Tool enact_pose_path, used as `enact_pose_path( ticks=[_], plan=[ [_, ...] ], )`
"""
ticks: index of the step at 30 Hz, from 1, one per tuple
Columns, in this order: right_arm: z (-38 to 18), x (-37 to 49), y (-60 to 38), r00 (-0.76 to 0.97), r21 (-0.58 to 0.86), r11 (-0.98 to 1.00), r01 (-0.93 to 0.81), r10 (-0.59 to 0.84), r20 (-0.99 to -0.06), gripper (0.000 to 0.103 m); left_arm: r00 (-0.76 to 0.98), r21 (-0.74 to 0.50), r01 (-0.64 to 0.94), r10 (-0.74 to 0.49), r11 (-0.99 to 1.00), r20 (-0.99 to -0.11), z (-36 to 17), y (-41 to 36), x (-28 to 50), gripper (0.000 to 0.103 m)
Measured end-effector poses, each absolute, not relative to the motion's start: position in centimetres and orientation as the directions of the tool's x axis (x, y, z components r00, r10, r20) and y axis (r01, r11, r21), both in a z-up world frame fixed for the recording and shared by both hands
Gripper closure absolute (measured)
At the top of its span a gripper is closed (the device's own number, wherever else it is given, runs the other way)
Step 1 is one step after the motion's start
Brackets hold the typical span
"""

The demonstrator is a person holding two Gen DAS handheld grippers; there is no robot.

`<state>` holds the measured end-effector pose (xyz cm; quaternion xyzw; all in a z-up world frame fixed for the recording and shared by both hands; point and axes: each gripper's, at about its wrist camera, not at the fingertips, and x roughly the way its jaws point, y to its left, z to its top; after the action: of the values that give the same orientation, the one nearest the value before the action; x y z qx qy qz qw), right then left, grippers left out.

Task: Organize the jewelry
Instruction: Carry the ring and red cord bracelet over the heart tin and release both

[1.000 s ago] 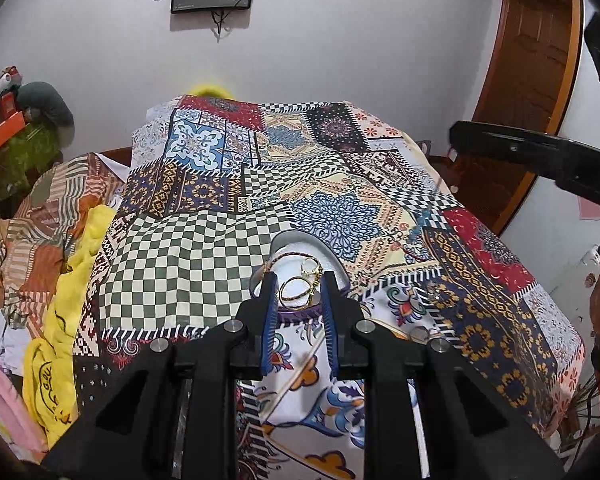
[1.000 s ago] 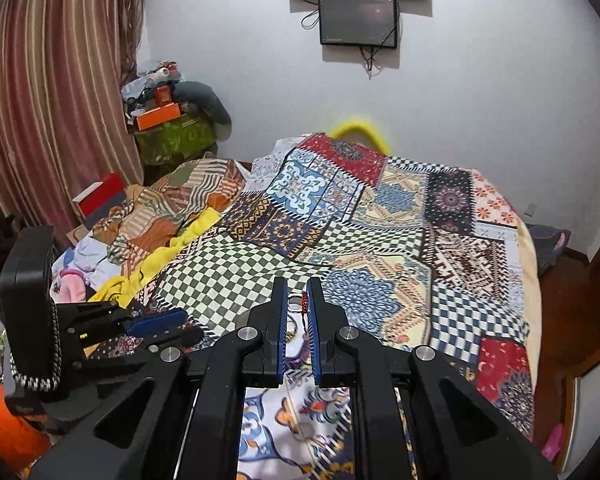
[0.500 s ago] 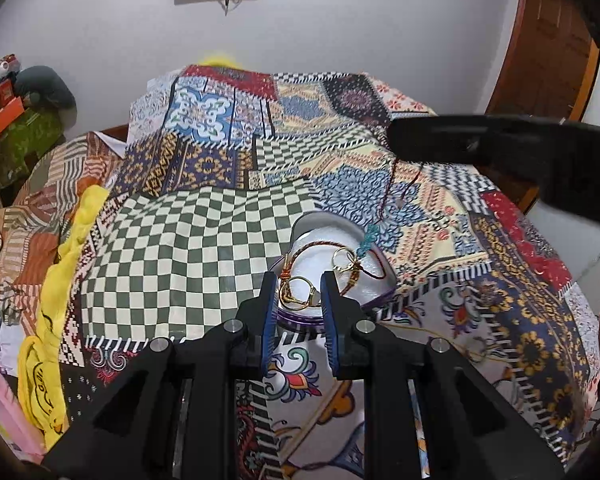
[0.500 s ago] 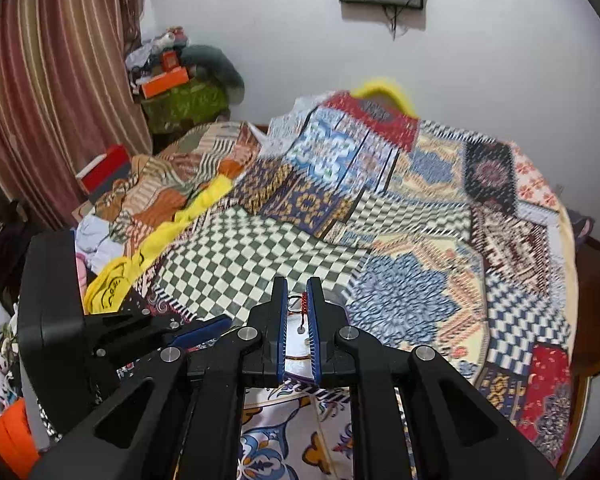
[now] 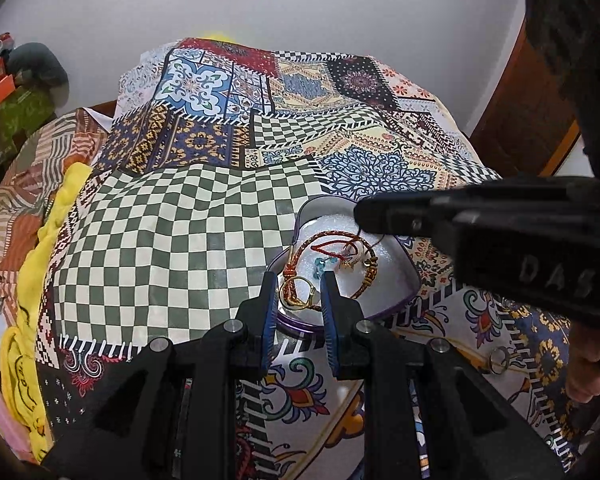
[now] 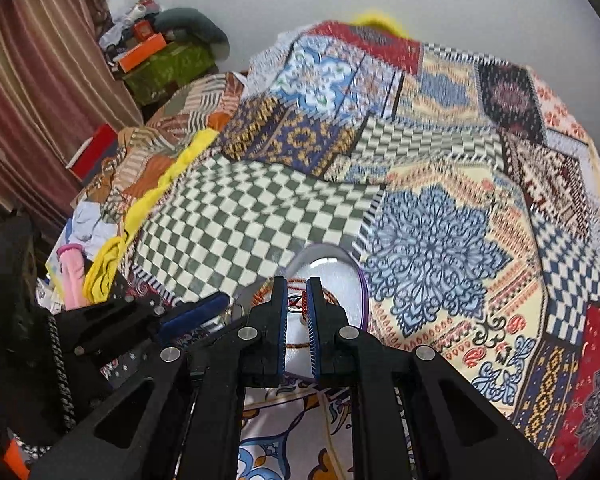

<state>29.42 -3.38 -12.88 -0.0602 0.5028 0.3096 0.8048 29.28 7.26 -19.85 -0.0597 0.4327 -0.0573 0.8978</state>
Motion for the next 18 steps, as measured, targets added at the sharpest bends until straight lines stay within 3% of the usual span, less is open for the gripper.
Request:
enact_pose_path(
  ticks=[10, 18],
  plan=[
    [-14.7, 30.3, -4.1, 0.157, 0.353, 0.783, -0.512, 0.489, -0.858, 0.094, 0.593, -0.170, 0.044, -0.163, 0.984, -0.789, -20.7, 7.1, 30.5, 0.083],
    [-13.9, 29.5, -4.3, 0.227, 0.251, 0.796, -0.550, 0.433, -0.873, 0.090, 0.583, -0.169, 0.033, -0.157, 0.985, -0.797, -20.8, 7.0, 30.6, 0.083]
  ],
)
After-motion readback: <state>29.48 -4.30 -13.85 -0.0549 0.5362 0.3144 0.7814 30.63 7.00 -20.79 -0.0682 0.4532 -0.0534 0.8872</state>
